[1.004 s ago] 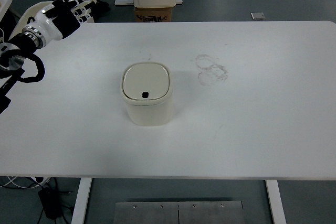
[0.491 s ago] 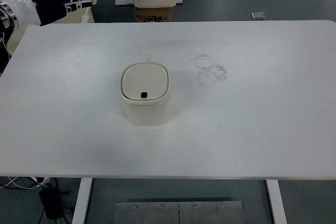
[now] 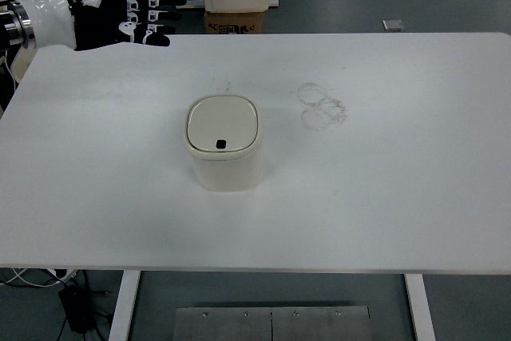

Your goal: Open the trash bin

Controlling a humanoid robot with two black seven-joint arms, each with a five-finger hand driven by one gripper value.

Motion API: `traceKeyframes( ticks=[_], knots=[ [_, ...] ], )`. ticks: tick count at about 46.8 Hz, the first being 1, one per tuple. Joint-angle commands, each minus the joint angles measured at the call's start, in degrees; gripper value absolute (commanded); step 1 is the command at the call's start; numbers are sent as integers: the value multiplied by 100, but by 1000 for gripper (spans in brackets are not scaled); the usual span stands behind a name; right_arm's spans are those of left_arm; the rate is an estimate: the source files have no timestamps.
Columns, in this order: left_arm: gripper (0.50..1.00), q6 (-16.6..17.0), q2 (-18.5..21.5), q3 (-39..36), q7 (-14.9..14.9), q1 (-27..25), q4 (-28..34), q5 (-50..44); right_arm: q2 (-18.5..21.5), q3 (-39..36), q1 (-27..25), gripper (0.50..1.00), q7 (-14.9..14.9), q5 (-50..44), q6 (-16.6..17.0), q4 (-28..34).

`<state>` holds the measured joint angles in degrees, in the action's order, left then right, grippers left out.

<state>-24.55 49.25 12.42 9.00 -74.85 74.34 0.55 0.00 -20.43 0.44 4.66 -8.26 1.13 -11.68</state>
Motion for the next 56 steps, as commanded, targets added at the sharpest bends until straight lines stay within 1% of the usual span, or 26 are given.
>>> traceKeyframes(
  ticks=[1, 6, 11, 15, 20, 23, 30, 36, 48, 56],
  knots=[
    [1000, 20, 32, -222, 14, -126, 212, 32, 0, -5, 0, 993, 0, 0, 1, 0],
    [1000, -24, 41, -565, 189, -364, 484, 164, 0, 4, 0, 993, 0, 0, 1, 0],
    [1000, -32, 32, -758, 233, -373, 748, 375, 0, 4, 0, 993, 0, 0, 1, 0],
    [1000, -41, 14, -890, 286, -364, 836, 586, 0, 4, 0, 993, 0, 0, 1, 0],
    [1000, -103, 6, -917, 426, -364, 1047, 630, 0, 4, 0, 993, 0, 0, 1, 0],
    [1000, -147, -12, -917, 497, -364, 1065, 639, 0, 4, 0, 993, 0, 0, 1, 0],
    [1000, -156, -65, -926, 506, -347, 1091, 648, 0, -5, 0, 993, 0, 0, 1, 0],
    [1000, -138, -82, -1040, 506, -311, 1152, 859, 0, 4, 0, 993, 0, 0, 1, 0],
    [1000, -103, -223, -1040, 506, -250, 1152, 876, 0, 4, 0, 993, 0, 0, 1, 0],
    [1000, -94, -240, -1040, 506, -232, 1152, 876, 0, -5, 0, 993, 0, 0, 1, 0]
  ],
)
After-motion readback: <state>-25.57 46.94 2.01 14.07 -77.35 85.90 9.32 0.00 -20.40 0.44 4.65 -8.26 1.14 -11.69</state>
